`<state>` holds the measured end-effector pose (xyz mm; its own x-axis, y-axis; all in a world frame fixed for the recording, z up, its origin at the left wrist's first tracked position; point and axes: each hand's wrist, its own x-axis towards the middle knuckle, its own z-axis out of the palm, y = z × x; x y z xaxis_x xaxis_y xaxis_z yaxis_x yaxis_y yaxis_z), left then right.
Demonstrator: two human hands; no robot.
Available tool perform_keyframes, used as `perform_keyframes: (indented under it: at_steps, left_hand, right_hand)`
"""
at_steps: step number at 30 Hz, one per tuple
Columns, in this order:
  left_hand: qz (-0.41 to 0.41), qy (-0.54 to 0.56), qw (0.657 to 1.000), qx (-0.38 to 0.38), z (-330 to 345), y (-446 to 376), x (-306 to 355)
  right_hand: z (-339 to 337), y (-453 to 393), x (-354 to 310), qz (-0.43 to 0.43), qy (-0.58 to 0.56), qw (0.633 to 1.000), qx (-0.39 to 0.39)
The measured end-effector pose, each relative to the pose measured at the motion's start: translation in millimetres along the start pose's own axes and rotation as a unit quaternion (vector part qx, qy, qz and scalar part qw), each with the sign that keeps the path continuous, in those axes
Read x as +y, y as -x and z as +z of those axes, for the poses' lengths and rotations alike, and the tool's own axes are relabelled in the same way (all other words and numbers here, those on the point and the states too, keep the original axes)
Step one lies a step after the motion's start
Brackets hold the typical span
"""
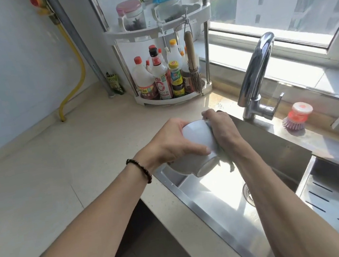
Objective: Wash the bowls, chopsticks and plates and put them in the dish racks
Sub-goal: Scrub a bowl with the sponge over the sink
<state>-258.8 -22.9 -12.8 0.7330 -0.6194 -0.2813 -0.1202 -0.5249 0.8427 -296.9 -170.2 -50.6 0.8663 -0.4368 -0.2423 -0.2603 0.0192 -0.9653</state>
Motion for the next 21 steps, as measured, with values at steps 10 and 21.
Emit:
perform_keyframes:
  at_steps: [10, 21]
  left_hand:
    - [0.041, -0.090, 0.989, 0.106, 23, -3, -14]
    - [0.022, 0.022, 0.984, 0.173, 23, -2, -19]
  right_hand:
    - [17, 8, 15, 0.106, -0.168, 0.980, 0.002]
    - [21, 0, 11, 0.077, -0.104, 0.992, -0.014]
